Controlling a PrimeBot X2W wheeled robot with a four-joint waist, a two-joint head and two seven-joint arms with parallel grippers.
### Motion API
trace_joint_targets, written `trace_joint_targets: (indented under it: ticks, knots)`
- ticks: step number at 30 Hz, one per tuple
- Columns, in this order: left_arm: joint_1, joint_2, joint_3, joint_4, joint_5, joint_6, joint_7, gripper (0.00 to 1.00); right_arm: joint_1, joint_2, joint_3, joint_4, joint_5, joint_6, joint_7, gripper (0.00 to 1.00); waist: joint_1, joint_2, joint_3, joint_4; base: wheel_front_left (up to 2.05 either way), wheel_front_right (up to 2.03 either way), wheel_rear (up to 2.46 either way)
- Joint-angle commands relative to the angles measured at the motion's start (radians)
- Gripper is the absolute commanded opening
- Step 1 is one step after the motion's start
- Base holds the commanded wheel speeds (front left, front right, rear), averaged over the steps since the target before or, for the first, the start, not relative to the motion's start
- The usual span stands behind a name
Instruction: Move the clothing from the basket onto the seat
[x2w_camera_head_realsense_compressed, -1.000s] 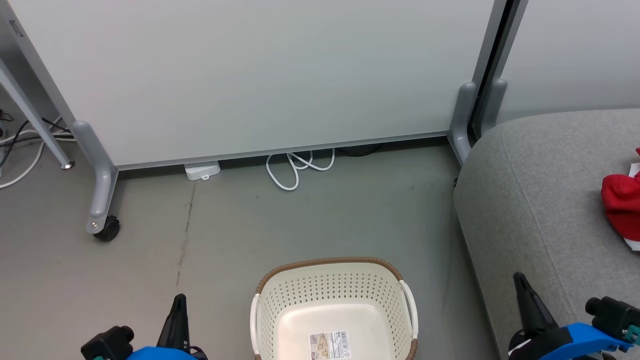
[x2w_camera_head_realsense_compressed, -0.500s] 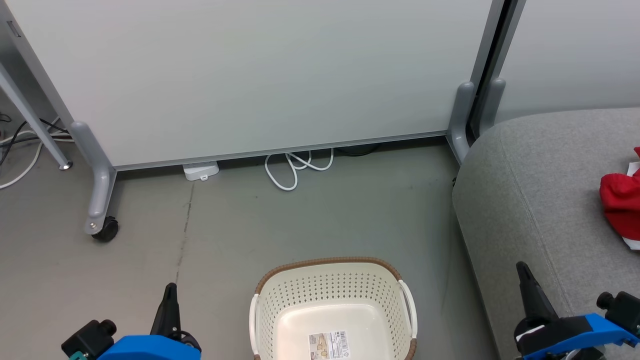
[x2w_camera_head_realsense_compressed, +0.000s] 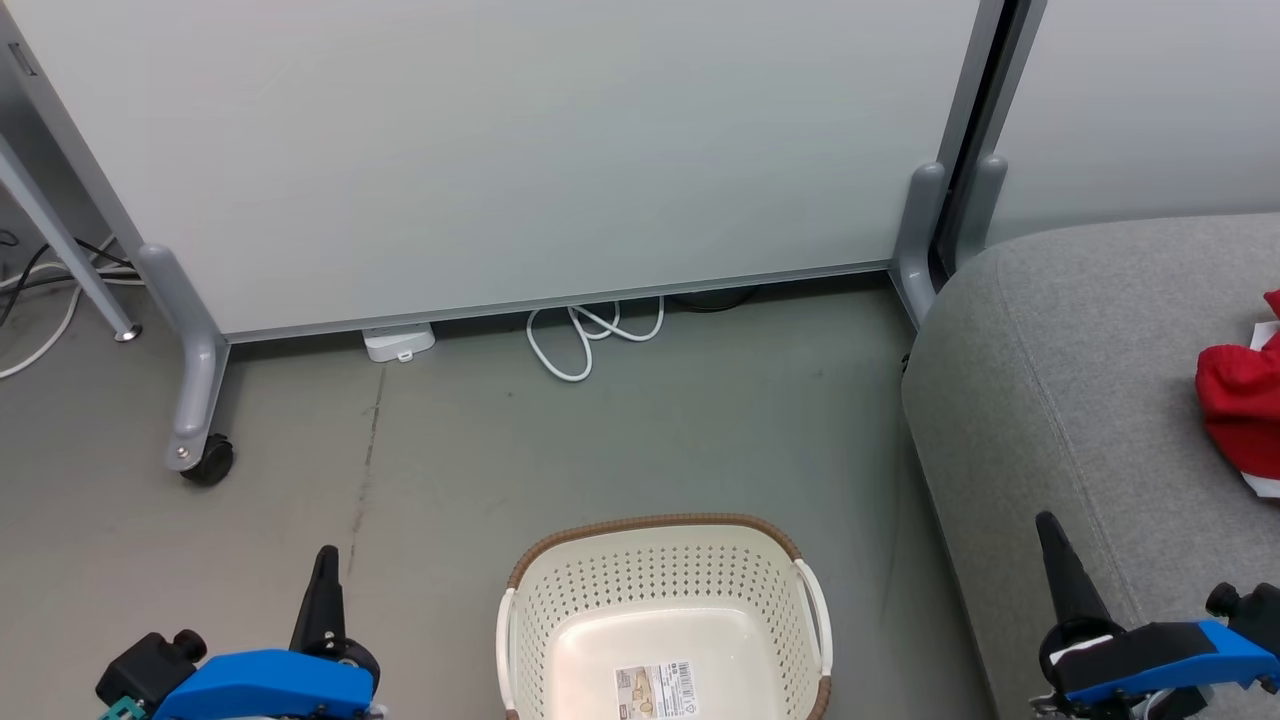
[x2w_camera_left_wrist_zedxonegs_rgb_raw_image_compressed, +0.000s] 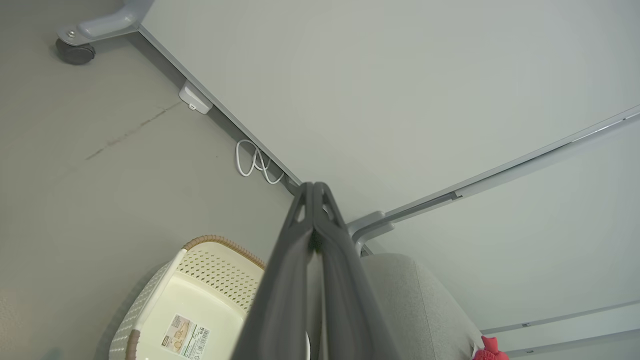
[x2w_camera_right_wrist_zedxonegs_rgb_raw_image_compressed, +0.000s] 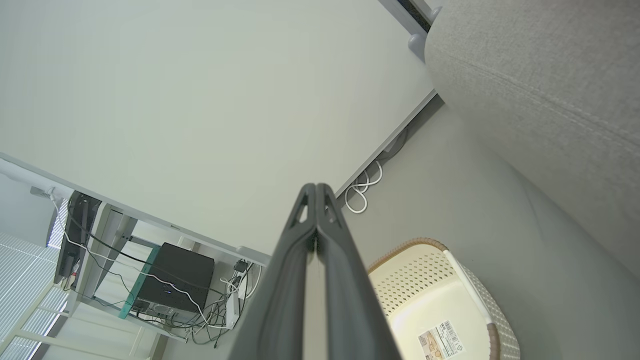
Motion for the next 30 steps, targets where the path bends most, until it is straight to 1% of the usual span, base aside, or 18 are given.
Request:
trace_joint_targets:
  ticks: [1, 30]
  knots:
    - [-0.027, 0.002, 0.011, -0.017, -0.026, -0.001, 0.007, 0.00, -0.026, -0.008, -0.002, -0.009, 0.034, 0.000, 0.002, 0.00, -0.0001, 0.0000, 0.000, 0.000, 0.00, 0.00, 0.00]
    - [-0.054, -0.005, 0.065, -0.062, -0.294, -0.001, 0.085, 0.00, -0.055, -0.010, -0.008, -0.002, 0.334, 0.001, 0.040, 0.00, -0.0001, 0.0000, 0.001, -0.009, 0.00, 0.00, 0.00]
